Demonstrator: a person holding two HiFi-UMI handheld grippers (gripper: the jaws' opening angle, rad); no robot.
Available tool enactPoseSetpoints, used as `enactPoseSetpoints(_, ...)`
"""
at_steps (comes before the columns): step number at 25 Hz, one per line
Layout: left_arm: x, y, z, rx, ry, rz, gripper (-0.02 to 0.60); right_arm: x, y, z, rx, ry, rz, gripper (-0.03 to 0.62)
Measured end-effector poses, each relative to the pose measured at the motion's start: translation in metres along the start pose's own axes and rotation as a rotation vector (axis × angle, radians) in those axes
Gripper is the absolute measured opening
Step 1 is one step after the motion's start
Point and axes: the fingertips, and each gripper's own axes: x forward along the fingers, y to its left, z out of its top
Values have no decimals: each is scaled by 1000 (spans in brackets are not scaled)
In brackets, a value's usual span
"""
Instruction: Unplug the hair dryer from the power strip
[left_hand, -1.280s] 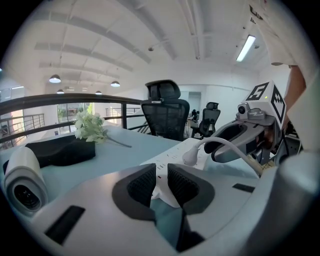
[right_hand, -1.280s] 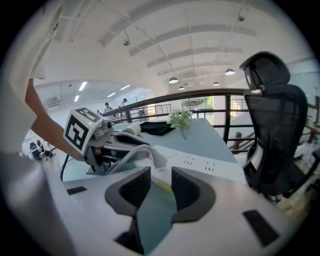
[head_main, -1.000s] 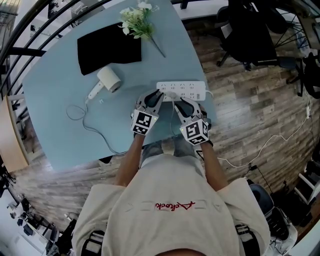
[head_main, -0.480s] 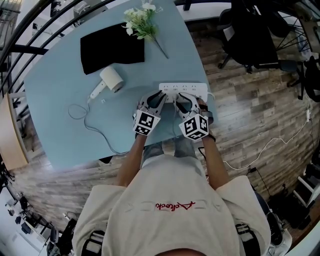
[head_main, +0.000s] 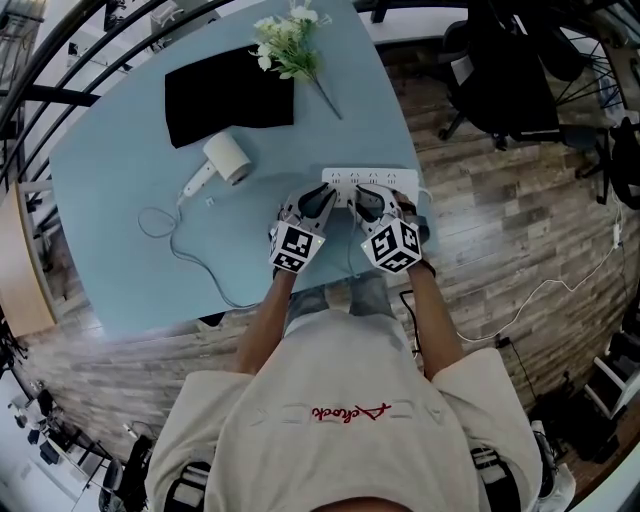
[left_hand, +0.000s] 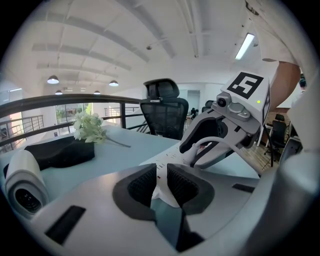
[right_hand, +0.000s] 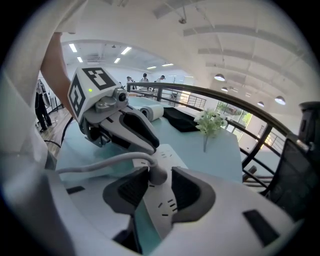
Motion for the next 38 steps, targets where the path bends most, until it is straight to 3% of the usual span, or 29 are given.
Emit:
enactPoseSetpoints(12,-1,-1,0,-1,7,2,61,3,5,1,16,46,97,123)
enactPoseSetpoints(23,0,-1,1,5,7,8,57,1,-1,3,176,61,128,121)
enactPoseSetpoints(26,0,0,1,3,6,8,52,-5,-8,11,222,18,110,121)
enactPoseSetpoints(38,-7,-5,11,12,-7,1,35,-13,-13,11,208,1,54,121)
